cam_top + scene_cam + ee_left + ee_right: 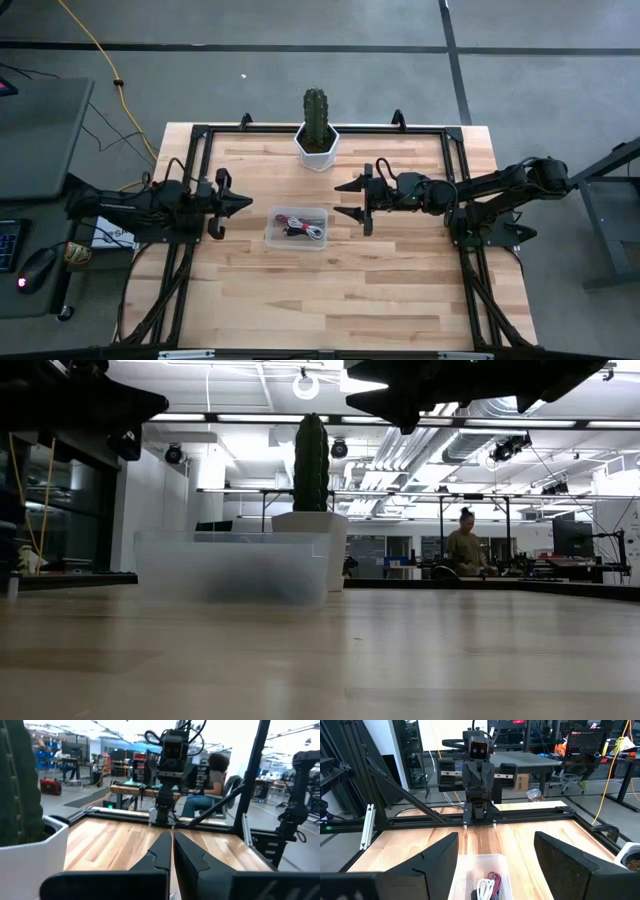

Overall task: Pick and place USB-C Cables
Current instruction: Return to Home Position

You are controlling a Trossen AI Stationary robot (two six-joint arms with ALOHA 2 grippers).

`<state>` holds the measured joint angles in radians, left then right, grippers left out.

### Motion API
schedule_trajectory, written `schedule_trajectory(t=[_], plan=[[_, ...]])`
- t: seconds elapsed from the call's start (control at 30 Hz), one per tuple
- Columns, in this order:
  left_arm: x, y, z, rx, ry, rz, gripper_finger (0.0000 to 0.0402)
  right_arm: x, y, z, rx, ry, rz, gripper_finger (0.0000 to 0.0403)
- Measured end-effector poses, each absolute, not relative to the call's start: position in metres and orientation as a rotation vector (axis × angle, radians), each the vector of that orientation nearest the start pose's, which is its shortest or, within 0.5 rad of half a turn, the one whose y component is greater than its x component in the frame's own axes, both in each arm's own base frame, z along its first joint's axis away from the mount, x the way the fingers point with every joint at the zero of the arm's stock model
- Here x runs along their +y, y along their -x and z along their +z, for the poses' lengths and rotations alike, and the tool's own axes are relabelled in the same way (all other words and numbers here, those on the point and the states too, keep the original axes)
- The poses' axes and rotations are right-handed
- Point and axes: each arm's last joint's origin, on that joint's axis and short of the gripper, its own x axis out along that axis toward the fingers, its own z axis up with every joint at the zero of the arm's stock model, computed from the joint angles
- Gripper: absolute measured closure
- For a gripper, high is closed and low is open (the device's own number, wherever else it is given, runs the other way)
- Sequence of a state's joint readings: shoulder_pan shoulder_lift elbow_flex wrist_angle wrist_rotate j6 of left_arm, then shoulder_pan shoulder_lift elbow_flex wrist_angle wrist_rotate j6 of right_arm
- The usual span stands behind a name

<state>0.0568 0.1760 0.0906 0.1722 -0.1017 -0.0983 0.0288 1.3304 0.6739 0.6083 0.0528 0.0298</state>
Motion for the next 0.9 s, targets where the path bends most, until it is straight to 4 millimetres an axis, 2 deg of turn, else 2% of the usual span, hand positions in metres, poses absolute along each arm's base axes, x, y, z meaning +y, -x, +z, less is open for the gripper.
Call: schedule_trajectory(t=[0.33,0.67,0.8,0.9], plan=[[0.008,-0.09,0.202,-0.172,0.064,0.16,0.0401,0.007,-0.284,0.251,0.069,-0.045,-0.025,0.0151],[0.009,-0.089,0.201,-0.137,0.072,0.19,0.0401,0.007,-0.284,0.251,0.069,-0.046,-0.024,0.0151],[0.009,-0.095,0.181,-0.131,0.096,0.188,0.0401,0.007,-0.284,0.251,0.069,-0.05,-0.024,0.0151],[0.009,-0.097,0.175,-0.1,0.117,0.201,0.0401,0.007,-0.284,0.251,0.069,-0.05,-0.023,0.0151]])
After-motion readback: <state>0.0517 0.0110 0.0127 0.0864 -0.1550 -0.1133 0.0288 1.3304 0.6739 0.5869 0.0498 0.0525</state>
